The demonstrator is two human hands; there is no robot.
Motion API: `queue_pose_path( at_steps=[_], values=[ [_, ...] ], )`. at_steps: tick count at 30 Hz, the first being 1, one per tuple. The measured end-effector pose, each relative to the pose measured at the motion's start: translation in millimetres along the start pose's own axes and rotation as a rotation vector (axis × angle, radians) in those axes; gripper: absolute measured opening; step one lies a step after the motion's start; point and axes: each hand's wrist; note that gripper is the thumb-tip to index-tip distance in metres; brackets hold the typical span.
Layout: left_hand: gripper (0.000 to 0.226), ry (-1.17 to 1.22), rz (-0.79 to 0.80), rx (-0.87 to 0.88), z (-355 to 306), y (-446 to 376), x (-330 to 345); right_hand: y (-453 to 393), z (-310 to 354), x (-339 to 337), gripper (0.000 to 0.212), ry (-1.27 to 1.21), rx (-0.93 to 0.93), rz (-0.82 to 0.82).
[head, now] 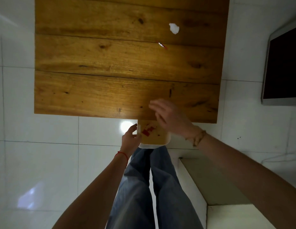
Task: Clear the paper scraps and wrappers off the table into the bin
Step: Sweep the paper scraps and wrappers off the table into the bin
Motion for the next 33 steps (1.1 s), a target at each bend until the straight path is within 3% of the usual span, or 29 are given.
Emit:
queue_pose_path(
  at_steps=[5,10,17,26,29,33],
  values=[
    [0.047,-0.003,0.003,-0.017,-4,-4,1,-73,-44,-64,0.054,0.058,0.252,-0.123],
    [0.048,0.009,0.007,-0.032,-5,-10,4,-119,-75,-93,0.059,0.071,0.308,-0.045],
    [0.049,0.021,0.018,-0.036,-8,-7,9,-67,-49,-47,0.056,0.138,0.032,0.069],
    [0.048,0.042,-0.002,-0.039,-5,4,14,46,-11,41,0.049,0.094,-0.176,0.246],
    [0.050,0.047,0.001,-0.038,-3,5,17,44,-14,35,0.048,0.050,-0.152,0.177],
    [0.052,0.042,0.012,-0.035,-2,5,21,3,-39,-13,0.050,0.035,0.062,-0.058]
  ],
)
Point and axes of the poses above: each hand's wrist, its own y-axis away from the middle knuckle, its own x-axis out of the palm, z = x × y, and after that the axes turned 9 degrees about z, right-handed
